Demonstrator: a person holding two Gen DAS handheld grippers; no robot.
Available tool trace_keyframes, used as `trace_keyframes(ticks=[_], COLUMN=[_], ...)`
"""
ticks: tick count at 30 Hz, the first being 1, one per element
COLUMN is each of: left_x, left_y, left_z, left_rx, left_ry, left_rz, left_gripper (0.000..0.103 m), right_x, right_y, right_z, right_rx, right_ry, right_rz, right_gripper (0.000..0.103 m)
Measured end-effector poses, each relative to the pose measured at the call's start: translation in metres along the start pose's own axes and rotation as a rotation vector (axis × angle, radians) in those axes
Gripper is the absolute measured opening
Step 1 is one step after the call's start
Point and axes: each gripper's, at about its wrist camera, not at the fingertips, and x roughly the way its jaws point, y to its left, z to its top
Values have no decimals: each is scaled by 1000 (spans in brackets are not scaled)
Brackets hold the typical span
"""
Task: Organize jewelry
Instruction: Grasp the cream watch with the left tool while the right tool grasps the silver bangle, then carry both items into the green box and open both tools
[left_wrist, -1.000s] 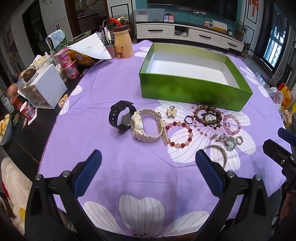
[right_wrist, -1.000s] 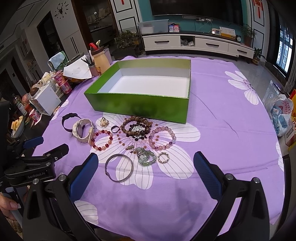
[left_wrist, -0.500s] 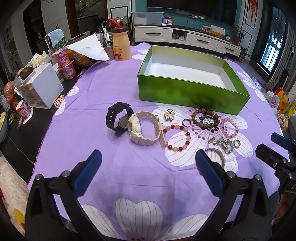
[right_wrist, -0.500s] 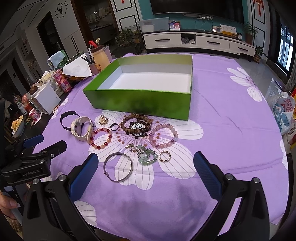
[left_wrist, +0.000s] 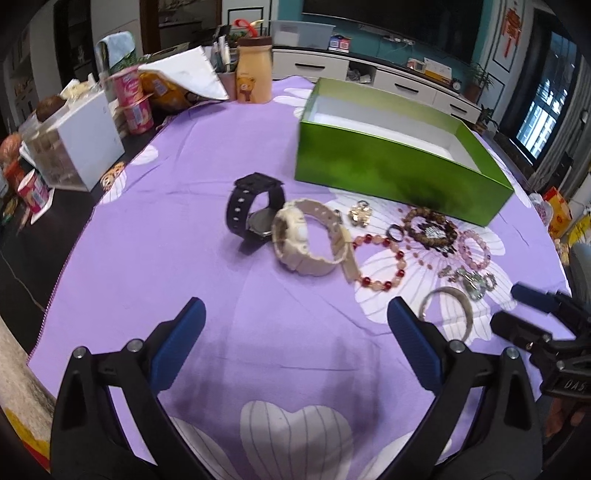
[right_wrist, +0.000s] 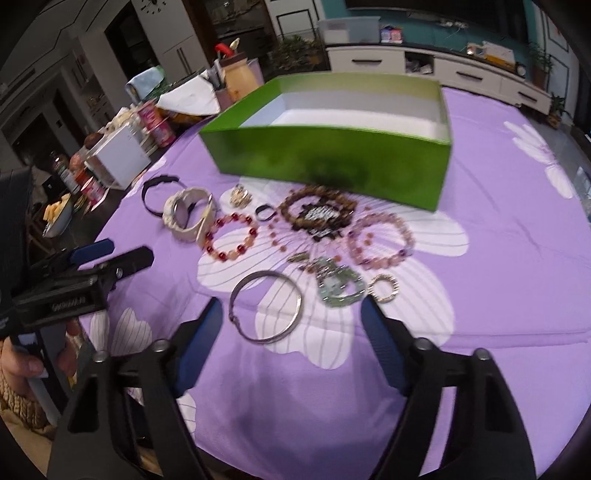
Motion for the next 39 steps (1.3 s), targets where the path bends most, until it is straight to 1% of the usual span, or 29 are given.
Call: trace_keyframes(ticks=[2, 4, 5, 8, 10, 15, 17, 18, 20, 21, 23, 27, 29, 31, 39], left_x=[1, 4, 6, 14, 19, 28, 34, 37, 43, 45, 51, 58, 58, 59, 48], left_y=[5, 9, 10, 13, 12, 9, 9, 8, 6, 6, 5, 4, 2, 3, 3], left_z=[1, 3, 4, 7, 9, 17, 23, 25, 28, 29, 31, 32, 33, 34, 28], left_rx=[-18, -30, -35, -54, -57, -67, -68, -68, -61, -58, -51, -49, -36, -26, -24], left_ry=[-5, -6, -5, 5, 9, 2, -2, -3, 0, 2, 10, 16, 9, -3, -8], left_rz=[-4, -3, -5, -17, -25, -32, -31, -28, -26, -25, -23, -38, -40, -21, -57], left_gripper=[94, 92, 89, 82, 79, 77, 69, 67, 59, 58, 50, 42, 30, 19, 17], right_x=[7, 14, 17, 26, 30, 34, 36, 37, 40, 42, 44, 47, 47, 47, 40], right_y=[1, 2, 3, 4, 5, 10, 14, 16, 19, 21, 23, 21, 20, 22, 25], right_z=[-2, -4, -5, -7, -7, -5, -4, -4, -2, -2, 0, 3, 4, 4, 2], right_rx=[1, 4, 2, -3, -4, -51, -86, -103, -132, -146, -170, -151, -152, -159, -177], right_ry=[29, 53, 64, 88, 94, 73, 63, 58, 49, 45, 35, 14, 6, 3, -12], right_rz=[22, 41, 42, 34, 31, -13, -44, -58, -88, -104, -139, -149, -153, -157, -149], right_gripper=[55, 48, 45, 39, 38, 32, 27, 25, 19, 17, 9, 4, 4, 3, 3])
